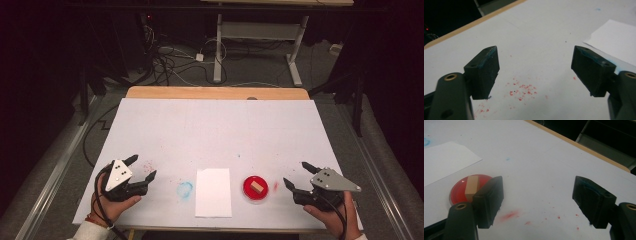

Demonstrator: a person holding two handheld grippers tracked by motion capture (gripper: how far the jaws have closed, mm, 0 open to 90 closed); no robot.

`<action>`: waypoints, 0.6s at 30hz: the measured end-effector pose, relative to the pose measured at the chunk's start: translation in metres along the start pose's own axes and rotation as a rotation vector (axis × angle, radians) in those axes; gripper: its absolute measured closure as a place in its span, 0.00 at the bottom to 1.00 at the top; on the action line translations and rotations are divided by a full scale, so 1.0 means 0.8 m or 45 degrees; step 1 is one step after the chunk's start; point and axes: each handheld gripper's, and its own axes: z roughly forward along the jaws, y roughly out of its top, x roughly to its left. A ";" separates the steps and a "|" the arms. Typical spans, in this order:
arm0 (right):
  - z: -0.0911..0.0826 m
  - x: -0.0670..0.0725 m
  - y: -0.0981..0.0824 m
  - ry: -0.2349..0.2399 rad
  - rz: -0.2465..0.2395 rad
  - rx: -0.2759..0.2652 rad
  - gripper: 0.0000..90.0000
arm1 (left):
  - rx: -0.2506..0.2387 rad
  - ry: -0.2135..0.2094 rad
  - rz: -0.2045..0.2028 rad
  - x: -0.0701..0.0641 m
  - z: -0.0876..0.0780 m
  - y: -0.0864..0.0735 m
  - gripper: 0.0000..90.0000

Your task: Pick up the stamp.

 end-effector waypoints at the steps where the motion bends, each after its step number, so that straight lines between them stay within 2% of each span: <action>1: 0.000 0.000 0.000 0.000 0.003 0.001 0.28 | -0.009 -0.002 0.000 -0.001 0.000 0.001 0.23; 3: -0.002 0.000 0.001 -0.006 0.000 -0.005 0.28 | -0.023 -0.011 -0.001 -0.003 -0.001 0.003 0.23; 6: -0.003 0.000 0.003 -0.012 0.004 -0.010 0.28 | -0.014 -0.007 0.026 -0.005 -0.004 0.003 0.23; 8: -0.003 0.000 0.003 -0.011 -0.002 -0.010 0.28 | -0.016 -0.018 0.022 -0.005 -0.004 0.003 0.23; 18: -0.004 0.000 0.012 0.004 -0.019 0.023 0.27 | 0.044 -0.041 0.053 -0.011 0.002 0.000 0.23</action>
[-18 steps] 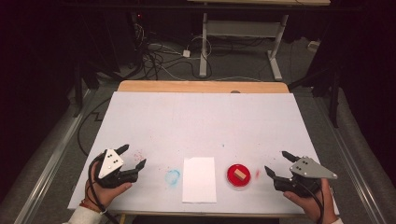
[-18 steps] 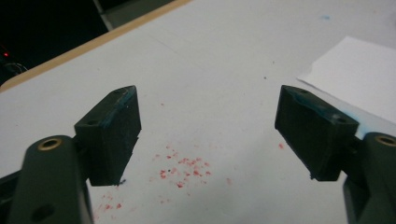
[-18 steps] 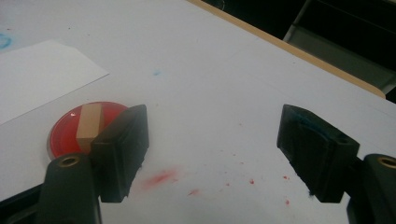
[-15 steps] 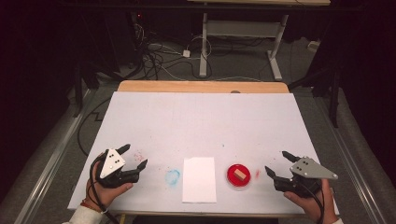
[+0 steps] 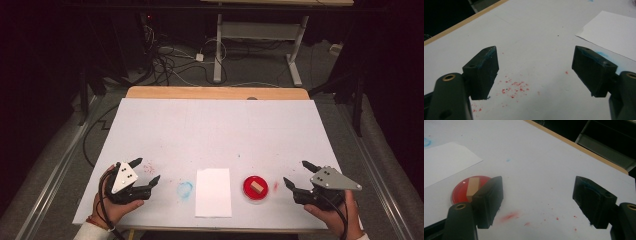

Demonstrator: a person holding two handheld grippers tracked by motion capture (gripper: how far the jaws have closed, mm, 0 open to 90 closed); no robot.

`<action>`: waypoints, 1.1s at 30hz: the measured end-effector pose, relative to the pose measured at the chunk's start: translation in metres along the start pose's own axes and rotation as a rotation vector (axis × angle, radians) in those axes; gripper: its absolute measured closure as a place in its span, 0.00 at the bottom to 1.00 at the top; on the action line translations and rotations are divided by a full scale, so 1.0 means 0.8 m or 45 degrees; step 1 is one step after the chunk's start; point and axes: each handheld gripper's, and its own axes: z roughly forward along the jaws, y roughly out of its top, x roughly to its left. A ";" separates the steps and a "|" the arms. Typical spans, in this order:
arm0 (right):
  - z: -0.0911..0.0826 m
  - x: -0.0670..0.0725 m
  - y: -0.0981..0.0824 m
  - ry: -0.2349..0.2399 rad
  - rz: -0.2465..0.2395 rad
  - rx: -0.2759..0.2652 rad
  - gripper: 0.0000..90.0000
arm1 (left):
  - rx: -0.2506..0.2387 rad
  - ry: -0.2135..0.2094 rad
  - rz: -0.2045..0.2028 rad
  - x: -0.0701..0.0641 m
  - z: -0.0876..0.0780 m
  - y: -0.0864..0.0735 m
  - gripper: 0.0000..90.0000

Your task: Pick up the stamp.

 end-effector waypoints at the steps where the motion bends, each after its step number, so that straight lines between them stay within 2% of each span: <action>1: 0.000 0.000 0.000 0.000 0.000 0.000 0.27 | 0.005 -0.002 0.002 0.000 0.001 0.000 0.23; 2: 0.000 0.000 0.002 0.002 0.000 0.008 0.27 | 0.012 0.000 0.002 0.000 0.002 -0.001 0.23; 4: -0.001 -0.002 0.012 0.071 -0.015 0.033 0.29 | 0.030 -0.004 -0.005 0.002 0.005 -0.002 0.23; 5: -0.001 -0.002 0.012 0.071 -0.015 0.033 0.29 | 0.038 -0.003 -0.007 0.002 0.007 -0.003 0.23; 6: -0.001 -0.002 0.022 0.119 -0.024 0.058 0.29 | 0.045 -0.002 -0.005 0.002 0.008 -0.004 0.23; 8: -0.001 -0.001 0.027 0.130 -0.024 0.077 0.29 | 0.053 -0.004 -0.004 0.002 0.010 -0.004 0.23; 10: 0.004 0.002 0.040 0.184 -0.035 0.137 0.34 | 0.057 -0.007 -0.003 0.002 0.011 -0.004 0.23; 15: 0.028 0.020 0.050 0.264 -0.072 0.276 0.42 | 0.065 -0.011 0.000 0.002 0.011 -0.005 0.23; 17: 0.039 0.028 0.051 0.279 -0.077 0.326 0.44 | 0.065 -0.014 -0.001 0.002 0.011 -0.005 0.23; 21: 0.061 0.040 0.049 0.350 -0.074 0.421 0.48 | 0.067 -0.012 0.003 0.002 0.011 -0.005 0.23; 25: 0.076 0.051 0.047 0.383 -0.092 0.475 0.54 | 0.068 -0.013 0.003 0.002 0.012 -0.005 0.23; 29: 0.089 0.057 0.045 0.401 -0.101 0.502 0.67 | 0.073 -0.015 0.002 0.002 0.012 -0.005 0.23; 33: 0.098 0.059 0.041 0.398 -0.110 0.542 0.71 | 0.076 -0.016 0.003 0.002 0.012 -0.005 0.23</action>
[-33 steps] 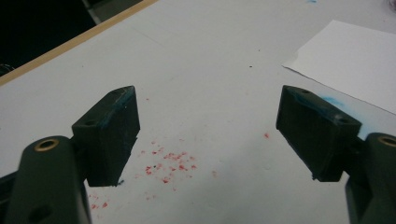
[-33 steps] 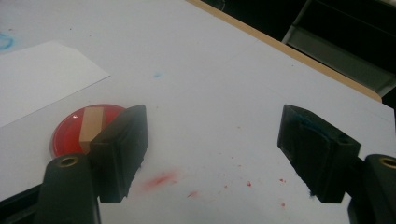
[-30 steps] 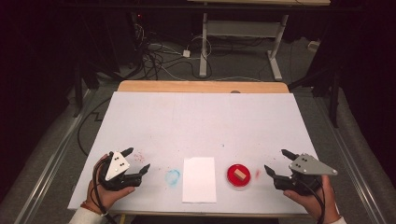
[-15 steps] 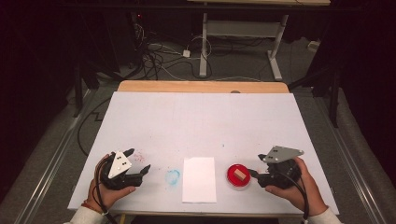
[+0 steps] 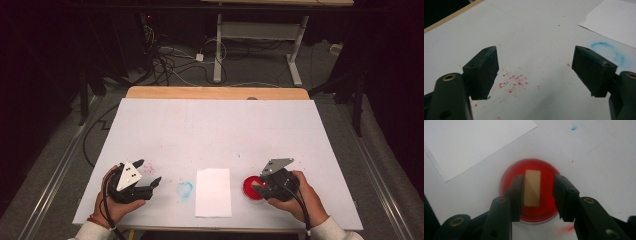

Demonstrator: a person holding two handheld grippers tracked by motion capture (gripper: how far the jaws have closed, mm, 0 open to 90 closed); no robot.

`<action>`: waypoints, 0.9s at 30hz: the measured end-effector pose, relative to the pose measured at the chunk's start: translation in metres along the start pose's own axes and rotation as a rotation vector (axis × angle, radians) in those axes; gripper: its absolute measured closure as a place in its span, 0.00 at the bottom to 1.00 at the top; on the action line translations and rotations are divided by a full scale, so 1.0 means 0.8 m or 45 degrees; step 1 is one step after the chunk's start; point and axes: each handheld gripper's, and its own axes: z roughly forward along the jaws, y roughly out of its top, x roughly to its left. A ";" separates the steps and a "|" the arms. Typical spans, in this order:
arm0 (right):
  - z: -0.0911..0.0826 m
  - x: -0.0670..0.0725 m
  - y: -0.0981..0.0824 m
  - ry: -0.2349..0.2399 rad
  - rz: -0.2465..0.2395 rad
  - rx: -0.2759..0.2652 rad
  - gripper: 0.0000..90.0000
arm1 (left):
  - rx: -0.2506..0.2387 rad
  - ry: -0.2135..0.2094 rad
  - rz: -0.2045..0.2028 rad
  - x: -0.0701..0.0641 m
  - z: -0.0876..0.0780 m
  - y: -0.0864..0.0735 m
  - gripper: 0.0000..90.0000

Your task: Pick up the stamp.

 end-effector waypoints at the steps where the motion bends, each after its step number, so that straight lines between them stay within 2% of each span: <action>1: 0.000 0.000 0.000 0.000 0.000 0.000 0.71 | 0.001 0.000 0.001 0.000 0.000 0.000 0.23; 4: 0.008 0.001 0.000 0.000 -0.019 0.024 0.81 | 0.004 -0.003 0.003 0.000 0.001 0.000 0.24; 6: 0.009 0.002 0.001 0.006 -0.025 0.014 0.83 | 0.002 -0.004 0.001 0.000 0.001 0.000 0.24; 12: 0.010 0.000 0.002 0.015 -0.047 0.008 0.84 | 0.008 -0.010 0.005 -0.001 0.002 0.000 0.24; 16: 0.011 0.000 0.001 0.025 -0.031 0.015 0.84 | 0.012 -0.013 0.008 -0.001 0.002 0.000 0.24; 17: 0.012 -0.001 0.001 0.022 -0.046 0.009 0.84 | 0.014 -0.013 0.009 -0.001 0.002 0.000 0.24; 21: 0.012 0.001 0.000 0.012 -0.054 0.011 0.84 | 0.007 0.002 0.032 -0.001 0.003 0.001 0.24; 26: 0.013 0.003 -0.001 0.003 -0.062 0.012 0.84 | 0.002 0.004 0.031 -0.001 0.002 0.001 0.24; 27: 0.013 0.002 -0.002 0.008 -0.066 0.007 0.84 | 0.011 -0.001 0.018 -0.003 0.002 0.001 0.24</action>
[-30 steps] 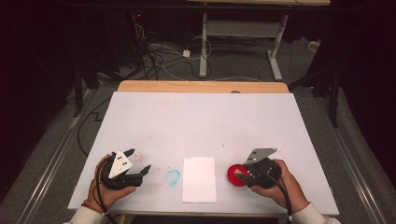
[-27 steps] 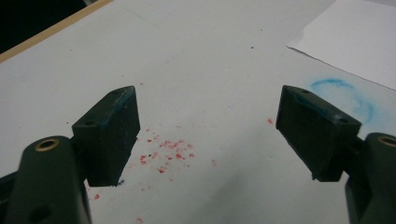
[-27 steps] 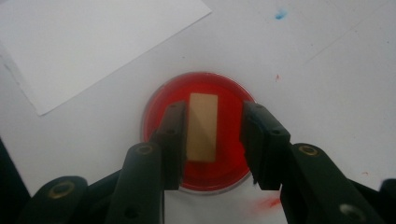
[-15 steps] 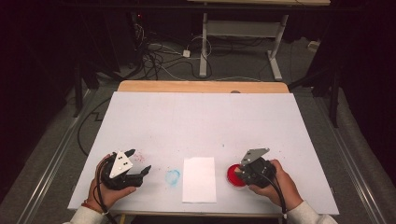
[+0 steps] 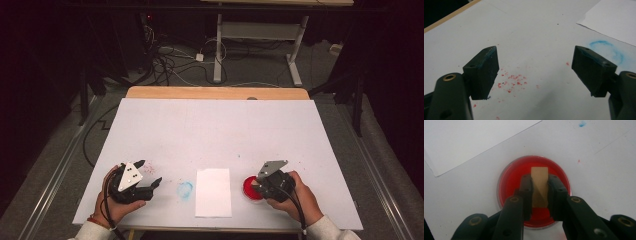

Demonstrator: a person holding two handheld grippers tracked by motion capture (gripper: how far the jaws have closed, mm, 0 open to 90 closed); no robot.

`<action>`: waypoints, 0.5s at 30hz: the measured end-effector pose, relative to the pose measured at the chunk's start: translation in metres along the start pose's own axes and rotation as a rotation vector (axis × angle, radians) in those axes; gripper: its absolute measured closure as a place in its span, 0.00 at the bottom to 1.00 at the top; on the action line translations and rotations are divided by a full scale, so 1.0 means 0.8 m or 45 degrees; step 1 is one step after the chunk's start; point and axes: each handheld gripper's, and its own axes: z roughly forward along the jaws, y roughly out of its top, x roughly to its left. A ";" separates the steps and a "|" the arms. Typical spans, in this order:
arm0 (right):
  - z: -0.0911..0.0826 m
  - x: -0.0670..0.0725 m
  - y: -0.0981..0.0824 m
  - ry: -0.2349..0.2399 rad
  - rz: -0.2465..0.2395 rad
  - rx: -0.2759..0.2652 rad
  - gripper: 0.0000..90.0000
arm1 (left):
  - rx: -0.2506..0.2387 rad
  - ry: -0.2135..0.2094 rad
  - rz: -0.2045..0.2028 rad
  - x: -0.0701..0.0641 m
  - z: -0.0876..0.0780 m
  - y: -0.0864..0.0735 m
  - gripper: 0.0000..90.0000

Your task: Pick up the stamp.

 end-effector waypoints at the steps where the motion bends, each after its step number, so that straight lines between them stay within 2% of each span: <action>1: 0.000 0.000 0.000 0.001 0.003 -0.003 0.84 | 0.001 0.001 0.003 0.000 0.000 0.000 0.24; 3: 0.000 0.000 0.000 0.001 0.000 -0.004 0.84 | -0.005 0.010 0.025 0.000 0.001 0.001 0.24; 5: 0.000 0.000 -0.001 0.000 0.012 -0.004 0.84 | 0.008 0.006 0.001 0.000 0.002 0.000 0.24; 6: -0.001 0.000 -0.001 -0.004 -0.008 -0.008 0.84 | 0.009 0.004 -0.005 0.001 0.002 0.001 0.24; 9: -0.001 0.001 -0.002 -0.001 -0.003 -0.013 0.84 | 0.006 -0.003 -0.020 0.001 0.003 0.001 0.24; 11: -0.003 0.000 -0.003 0.005 -0.001 -0.021 0.84 | 0.001 0.004 0.018 0.001 0.003 0.001 0.24; 12: -0.003 0.000 -0.003 0.005 -0.001 -0.021 0.84 | 0.005 0.005 0.022 0.000 0.003 0.001 0.24; 13: -0.005 -0.003 -0.003 0.033 0.006 -0.033 0.84 | 0.007 0.005 0.017 0.000 0.003 0.001 0.24; 15: -0.010 -0.003 -0.002 0.031 0.026 -0.051 0.84 | 0.011 0.010 -0.005 0.000 0.002 0.001 0.25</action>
